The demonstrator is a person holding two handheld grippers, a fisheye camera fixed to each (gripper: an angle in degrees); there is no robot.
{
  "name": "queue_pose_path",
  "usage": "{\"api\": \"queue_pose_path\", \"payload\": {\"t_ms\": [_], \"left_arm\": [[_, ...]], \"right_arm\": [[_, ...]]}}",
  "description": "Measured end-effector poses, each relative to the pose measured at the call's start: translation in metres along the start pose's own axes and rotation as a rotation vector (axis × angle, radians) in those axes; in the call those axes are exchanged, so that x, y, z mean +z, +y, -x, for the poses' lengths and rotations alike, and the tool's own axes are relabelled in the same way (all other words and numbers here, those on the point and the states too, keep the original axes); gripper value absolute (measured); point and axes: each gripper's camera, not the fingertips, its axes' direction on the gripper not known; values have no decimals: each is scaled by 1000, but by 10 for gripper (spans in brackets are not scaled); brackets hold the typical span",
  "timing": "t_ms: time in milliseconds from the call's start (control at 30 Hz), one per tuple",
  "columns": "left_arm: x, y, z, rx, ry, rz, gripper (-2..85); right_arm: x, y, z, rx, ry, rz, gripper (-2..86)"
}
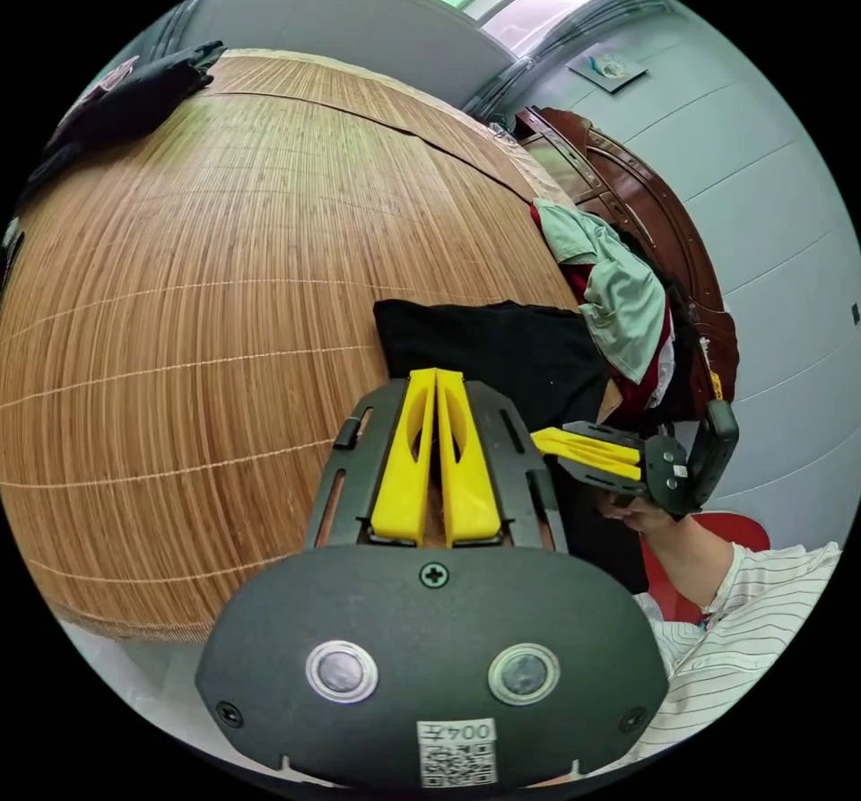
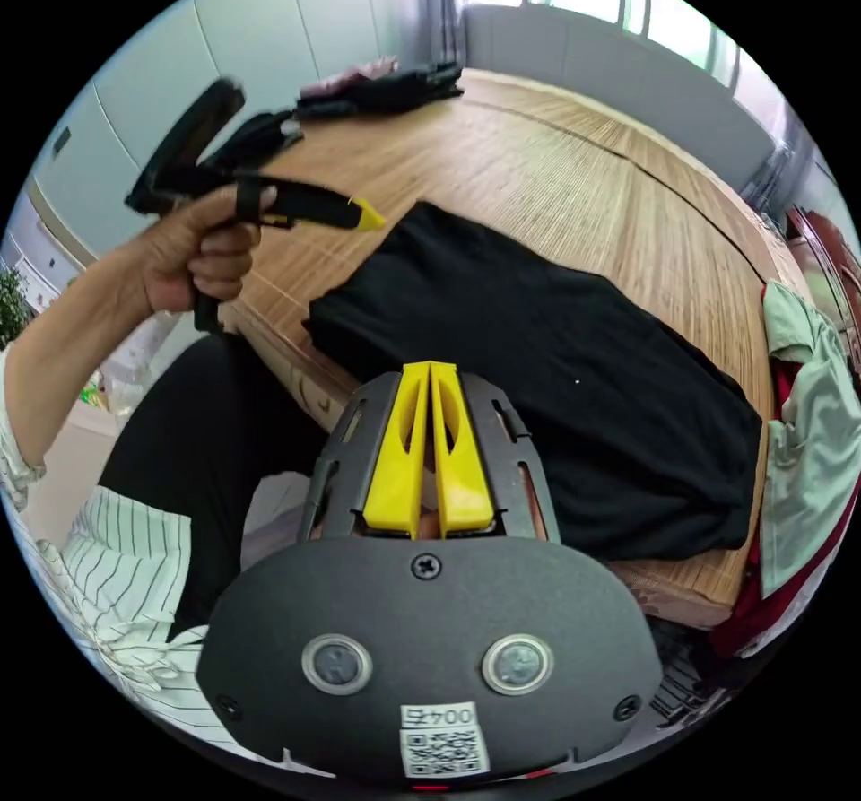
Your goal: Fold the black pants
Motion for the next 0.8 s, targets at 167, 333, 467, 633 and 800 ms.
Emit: {"api": "queue_pose_path", "payload": {"t_ms": [167,333,467,633,800], "left_arm": [[-17,74,-36,-9,-155,-10,6],[-9,131,-90,54,-287,-37,8],[-15,148,-107,13,-320,-123,5],[-20,153,-115,5,-267,-144,2],[-14,163,-149,97,-368,-133,6]], "right_arm": [[-2,-8,-39,99,-132,-103,-6],[37,-76,-50,91,-165,-27,-1],[99,-144,-46,63,-162,144,24],[169,-178,-48,60,-104,354,52],[198,-191,-62,115,-137,388,52]]}}
